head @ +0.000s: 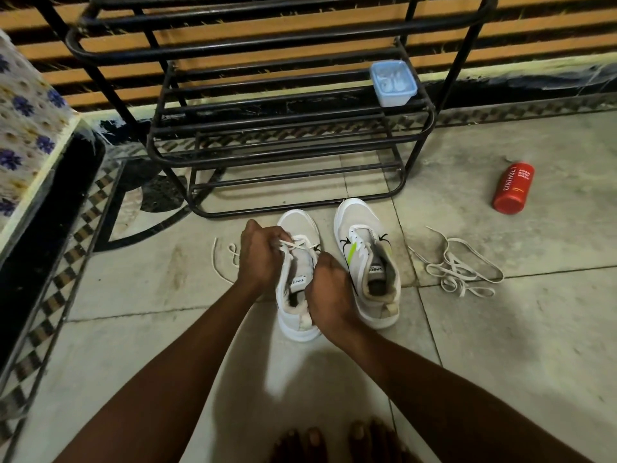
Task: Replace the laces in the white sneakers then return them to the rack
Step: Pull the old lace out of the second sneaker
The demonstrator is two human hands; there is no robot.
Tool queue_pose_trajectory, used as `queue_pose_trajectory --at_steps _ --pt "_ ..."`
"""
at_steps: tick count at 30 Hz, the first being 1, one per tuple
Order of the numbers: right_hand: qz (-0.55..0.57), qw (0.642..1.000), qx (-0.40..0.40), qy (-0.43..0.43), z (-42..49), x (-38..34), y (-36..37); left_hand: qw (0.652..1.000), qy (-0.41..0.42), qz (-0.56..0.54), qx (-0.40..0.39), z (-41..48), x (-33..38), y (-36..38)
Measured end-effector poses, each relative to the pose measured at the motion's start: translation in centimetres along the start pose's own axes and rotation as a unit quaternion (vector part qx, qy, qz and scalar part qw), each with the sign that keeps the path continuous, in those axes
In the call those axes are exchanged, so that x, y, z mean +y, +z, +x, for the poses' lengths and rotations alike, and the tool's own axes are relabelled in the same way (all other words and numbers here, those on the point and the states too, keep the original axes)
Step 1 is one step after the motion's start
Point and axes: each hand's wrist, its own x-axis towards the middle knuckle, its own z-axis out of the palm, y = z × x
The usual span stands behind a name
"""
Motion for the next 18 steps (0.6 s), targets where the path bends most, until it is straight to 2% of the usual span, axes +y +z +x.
queue_pose_trajectory --at_steps 4,6,10,13,16,18 --pt "0.035 0.999 -0.021 0.026 -0.1 0.4 0.0 0.992 -0.057 -0.043 0.106 0.2 -0.7 -1.6" --pt "0.035 0.998 -0.015 0.046 -0.1 0.7 0.0 0.992 -0.062 -0.024 0.108 0.7 -2.1 -2.9" --pt "0.076 0.996 0.001 0.051 0.2 0.6 -0.2 0.997 -0.070 -0.030 0.030 0.3 -3.2 -3.6" --pt "0.093 0.995 0.030 0.020 0.6 0.7 -0.4 0.997 -0.053 -0.054 0.012 -0.7 -2.5 -3.1" --pt "0.128 0.991 0.034 -0.024 1.6 1.2 -0.9 0.993 0.028 -0.111 -0.034 -1.3 -1.6 -3.3" --pt "0.114 0.992 0.011 -0.043 2.5 1.4 -1.1 0.977 0.088 -0.139 -0.136 -0.9 -0.8 -4.0"
